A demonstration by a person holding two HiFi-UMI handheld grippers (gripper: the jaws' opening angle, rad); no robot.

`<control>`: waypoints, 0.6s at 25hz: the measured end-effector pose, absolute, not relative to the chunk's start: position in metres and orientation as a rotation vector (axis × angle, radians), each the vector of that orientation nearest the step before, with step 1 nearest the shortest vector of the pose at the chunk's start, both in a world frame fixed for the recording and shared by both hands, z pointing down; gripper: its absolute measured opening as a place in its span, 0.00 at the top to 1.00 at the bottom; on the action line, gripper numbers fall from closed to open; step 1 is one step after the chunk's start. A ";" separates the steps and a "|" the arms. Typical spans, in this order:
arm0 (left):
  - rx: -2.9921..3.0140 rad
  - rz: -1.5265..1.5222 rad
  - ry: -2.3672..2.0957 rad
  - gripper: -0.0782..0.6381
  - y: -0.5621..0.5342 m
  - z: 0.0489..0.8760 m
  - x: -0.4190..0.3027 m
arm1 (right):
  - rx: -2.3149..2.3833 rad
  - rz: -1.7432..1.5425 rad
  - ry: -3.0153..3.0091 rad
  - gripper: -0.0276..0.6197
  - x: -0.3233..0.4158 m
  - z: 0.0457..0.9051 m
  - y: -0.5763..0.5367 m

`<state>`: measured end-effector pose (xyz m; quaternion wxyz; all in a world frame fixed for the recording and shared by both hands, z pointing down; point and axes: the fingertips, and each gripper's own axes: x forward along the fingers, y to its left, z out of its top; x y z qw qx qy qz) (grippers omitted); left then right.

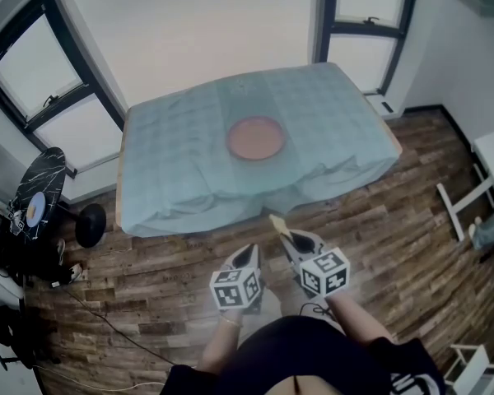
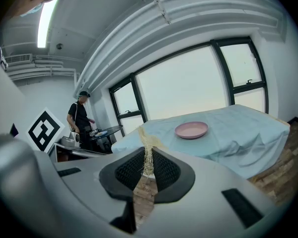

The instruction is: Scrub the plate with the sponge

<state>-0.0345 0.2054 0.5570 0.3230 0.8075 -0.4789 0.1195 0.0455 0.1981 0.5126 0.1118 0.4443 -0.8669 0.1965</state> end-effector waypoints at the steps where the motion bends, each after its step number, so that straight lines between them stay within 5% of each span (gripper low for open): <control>1: 2.121 0.319 -1.253 0.88 0.197 0.557 -0.037 | 1.308 0.579 -2.543 0.90 0.043 0.512 0.190; 15: 2.180 0.359 -1.183 0.88 0.076 0.549 -0.071 | 1.361 0.562 -2.518 0.90 0.000 0.500 0.075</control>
